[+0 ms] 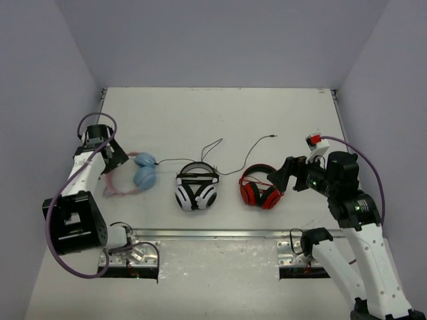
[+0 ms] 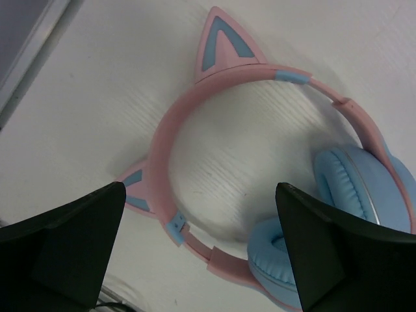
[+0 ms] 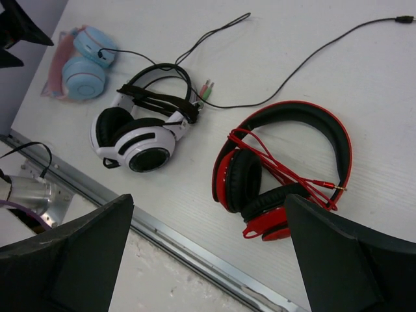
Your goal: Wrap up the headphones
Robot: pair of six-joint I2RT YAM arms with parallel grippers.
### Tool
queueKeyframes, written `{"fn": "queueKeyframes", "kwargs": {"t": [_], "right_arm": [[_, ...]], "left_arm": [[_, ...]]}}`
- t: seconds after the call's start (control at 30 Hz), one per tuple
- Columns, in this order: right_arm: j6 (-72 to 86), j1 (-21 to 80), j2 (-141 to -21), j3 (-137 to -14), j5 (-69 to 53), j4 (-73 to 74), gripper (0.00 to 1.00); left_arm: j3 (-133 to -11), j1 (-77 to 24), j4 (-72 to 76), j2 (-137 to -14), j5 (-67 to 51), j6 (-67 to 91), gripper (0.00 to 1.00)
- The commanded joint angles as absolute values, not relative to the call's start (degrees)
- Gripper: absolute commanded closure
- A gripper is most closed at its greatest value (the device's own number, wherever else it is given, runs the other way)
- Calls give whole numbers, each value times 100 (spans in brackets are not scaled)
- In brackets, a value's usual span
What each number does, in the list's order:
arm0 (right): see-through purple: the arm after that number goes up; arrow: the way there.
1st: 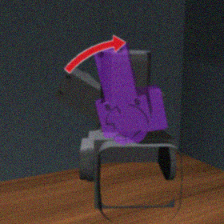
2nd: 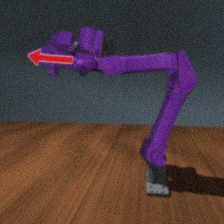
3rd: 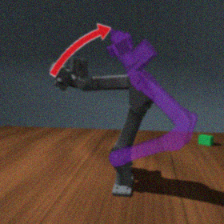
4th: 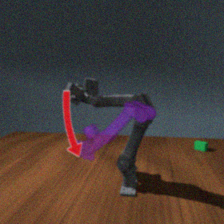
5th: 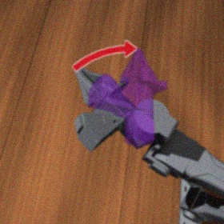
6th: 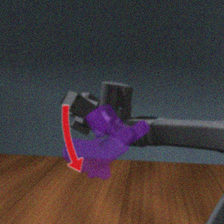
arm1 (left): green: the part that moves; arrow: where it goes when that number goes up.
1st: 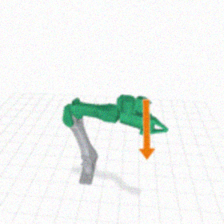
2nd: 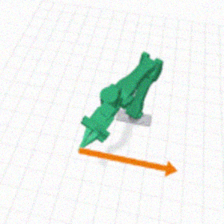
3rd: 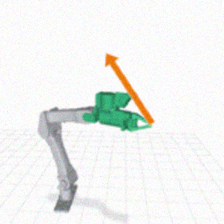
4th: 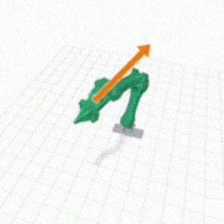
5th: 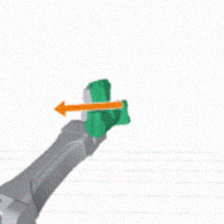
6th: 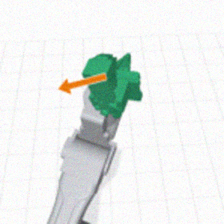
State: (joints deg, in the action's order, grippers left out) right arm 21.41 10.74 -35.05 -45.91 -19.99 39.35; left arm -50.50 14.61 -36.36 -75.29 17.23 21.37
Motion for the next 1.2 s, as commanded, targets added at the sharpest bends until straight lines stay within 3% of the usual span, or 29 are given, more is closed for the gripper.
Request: {"fn": "queueKeyframes", "kwargs": {"t": [0.0, 0.2, 0.37, 0.57, 0.63, 0.67, 0.77, 0.8, 0.9, 1.07, 1.13, 1.17], "right_arm": [[2171, 1099, -3358, -4457, -2548, 3358, 1], [2250, 1107, -3234, -4430, -2706, 3252, 1], [2206, 1265, -3243, -4710, -2953, 3366, 1], [2074, 1573, -3182, -4781, -2707, 3454, 1], [2066, 1643, -3208, -4737, -2628, 3437, 1], [2048, 1696, -3199, -4729, -2611, 3445, 1], [2030, 1766, -3129, -4658, -2514, 3445, 1], [2013, 1775, -3103, -4658, -2470, 3463, 1], [1960, 1898, -3024, -4650, -2259, 3507, 1], [1925, 2153, -2944, -4553, -1838, 3516, 1], [1925, 2249, -2936, -4570, -1793, 3577, 1], [1907, 2285, -2927, -4570, -1767, 3595, 1]], "left_arm": [[-5239, 1591, -2912, -7891, 784, 1855, 2], [-4738, 2169, -2690, -8657, 790, 1697, 13], [-4886, 2593, -2356, -9480, 46, 1372, 38], [-5194, 2382, -2373, -9923, -377, 1143, 49], [-5264, 2303, -2364, -9844, -378, 1108, 45], [-5291, 2242, -2364, -9835, -378, 1099, 50], [-5449, 1848, -2539, -10211, -299, 1212, 88], [-5493, 1741, -2584, -10309, -299, 1274, 94], [-5633, 1319, -2567, -10415, -36, 1686, 99], [-5914, 1081, -2443, -10477, -26, 2320, 99], [-5976, 1055, -2531, -10363, -26, 2268, 89], [-6037, 1029, -2592, -10258, 269, 2233, 88]]}}
